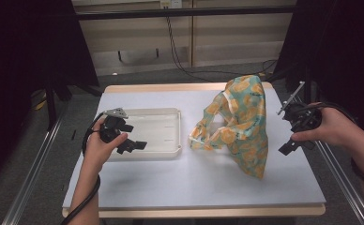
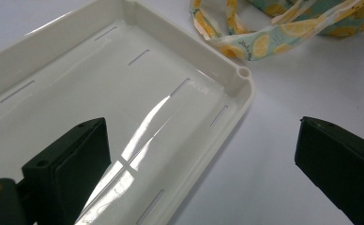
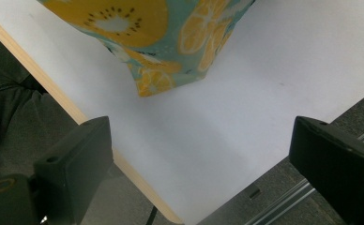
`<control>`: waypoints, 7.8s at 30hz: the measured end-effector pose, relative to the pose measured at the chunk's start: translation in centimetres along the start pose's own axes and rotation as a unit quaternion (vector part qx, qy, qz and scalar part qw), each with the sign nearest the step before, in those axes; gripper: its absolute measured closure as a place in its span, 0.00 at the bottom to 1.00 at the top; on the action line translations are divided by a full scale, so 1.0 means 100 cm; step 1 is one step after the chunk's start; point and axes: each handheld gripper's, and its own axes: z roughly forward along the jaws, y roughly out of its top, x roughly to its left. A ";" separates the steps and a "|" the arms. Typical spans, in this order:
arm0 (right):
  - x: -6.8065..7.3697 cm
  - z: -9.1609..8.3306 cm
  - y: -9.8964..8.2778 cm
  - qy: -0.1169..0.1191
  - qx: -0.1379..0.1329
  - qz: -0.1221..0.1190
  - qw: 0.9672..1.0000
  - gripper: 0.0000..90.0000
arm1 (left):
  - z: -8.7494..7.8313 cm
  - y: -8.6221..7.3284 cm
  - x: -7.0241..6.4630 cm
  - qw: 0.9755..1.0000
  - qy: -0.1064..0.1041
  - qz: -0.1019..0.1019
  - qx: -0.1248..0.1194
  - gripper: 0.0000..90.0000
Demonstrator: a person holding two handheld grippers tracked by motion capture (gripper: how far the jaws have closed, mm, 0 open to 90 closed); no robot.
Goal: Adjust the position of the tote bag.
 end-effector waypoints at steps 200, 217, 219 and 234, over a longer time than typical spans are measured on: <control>-0.010 -0.066 0.091 -0.017 -0.101 0.012 0.995 0.26 | 0.033 0.018 -0.014 0.998 -0.037 0.033 0.029 0.04; -0.017 -0.059 0.064 -0.017 -0.102 0.050 0.993 0.19 | 0.043 0.052 -0.029 0.995 -0.061 0.067 0.046 0.03; -0.017 -0.059 0.062 -0.014 -0.102 0.052 0.993 0.19 | 0.045 0.057 -0.031 0.993 -0.063 0.080 0.054 0.03; -0.019 -0.060 0.037 -0.015 -0.100 0.065 0.993 0.18 | 0.056 0.086 -0.049 0.990 -0.078 0.100 0.065 0.01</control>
